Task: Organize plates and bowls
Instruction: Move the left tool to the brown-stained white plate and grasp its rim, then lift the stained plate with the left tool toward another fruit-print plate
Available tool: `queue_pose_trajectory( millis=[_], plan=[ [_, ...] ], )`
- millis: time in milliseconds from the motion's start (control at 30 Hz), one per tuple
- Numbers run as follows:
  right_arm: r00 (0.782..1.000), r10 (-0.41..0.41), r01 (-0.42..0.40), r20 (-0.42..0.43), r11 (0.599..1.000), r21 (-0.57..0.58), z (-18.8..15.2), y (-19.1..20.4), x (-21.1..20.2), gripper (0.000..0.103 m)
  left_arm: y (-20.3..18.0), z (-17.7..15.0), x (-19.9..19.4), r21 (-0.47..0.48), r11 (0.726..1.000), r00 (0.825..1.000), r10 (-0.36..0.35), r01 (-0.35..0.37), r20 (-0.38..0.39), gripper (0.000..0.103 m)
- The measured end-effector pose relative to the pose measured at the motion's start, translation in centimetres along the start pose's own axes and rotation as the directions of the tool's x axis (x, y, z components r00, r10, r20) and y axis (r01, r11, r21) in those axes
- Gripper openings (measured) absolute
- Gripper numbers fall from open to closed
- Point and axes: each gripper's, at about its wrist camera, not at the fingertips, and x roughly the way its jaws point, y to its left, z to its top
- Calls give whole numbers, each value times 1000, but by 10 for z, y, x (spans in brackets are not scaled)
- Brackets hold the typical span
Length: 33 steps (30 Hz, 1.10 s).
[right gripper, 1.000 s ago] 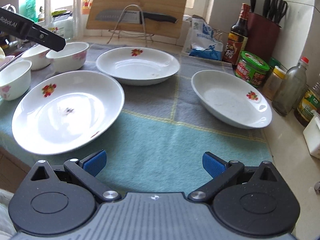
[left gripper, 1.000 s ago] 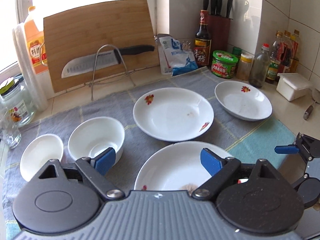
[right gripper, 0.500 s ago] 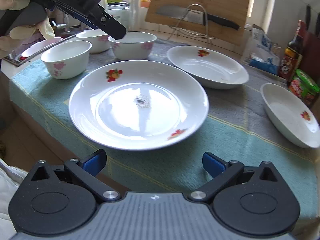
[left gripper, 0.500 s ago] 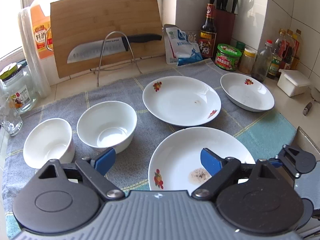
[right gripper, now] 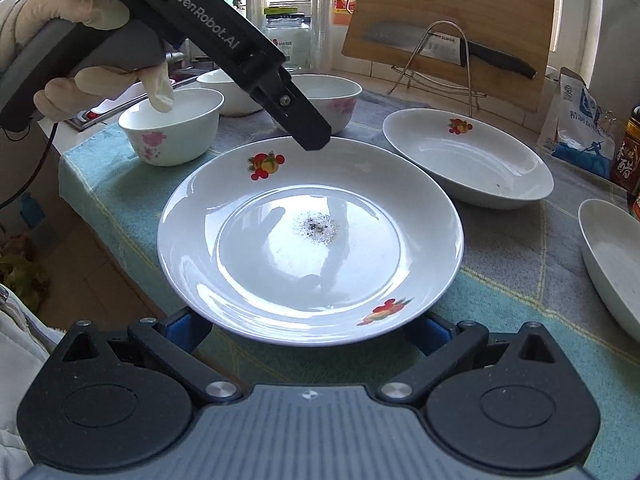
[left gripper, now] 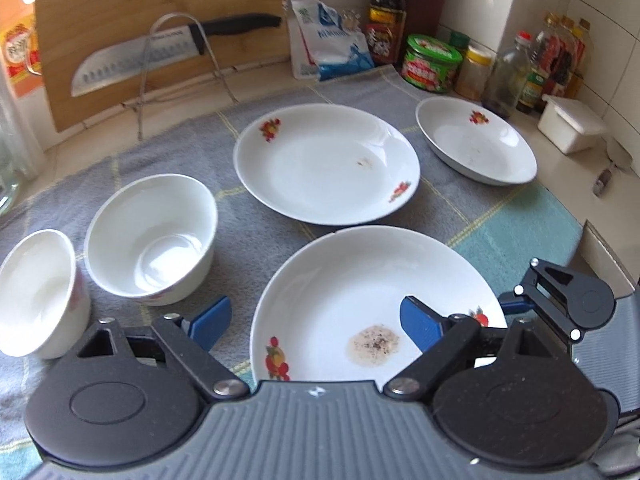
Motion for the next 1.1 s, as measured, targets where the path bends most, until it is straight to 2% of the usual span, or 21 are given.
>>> queue_pose_trajectory(
  millis=[167, 367, 667, 933, 1100],
  plan=[
    [1000, 17, -17, 6, 1000, -12, -1, -3, 1, 103, 9, 9, 18, -11, 997, 993, -78, 77, -91, 85],
    [999, 21, -21, 25, 1000, -16, -4, -4, -1, 103, 16, 19, 34, 4, 992, 977, -125, 128, -174, 79],
    [999, 12, -11, 39, 1000, -16, -5, -2, -1, 103, 26, 30, 51, 27, 975, 934, -204, 221, -293, 75],
    [999, -6, 8, 49, 1000, -25, -6, 0, 1, 103, 27, 35, 60, 45, 965, 908, -226, 258, -354, 74],
    [998, -15, 16, 57, 1000, -24, -7, 1, 2, 103, 23, 36, 64, 65, 964, 904, -218, 258, -367, 74]
  ],
)
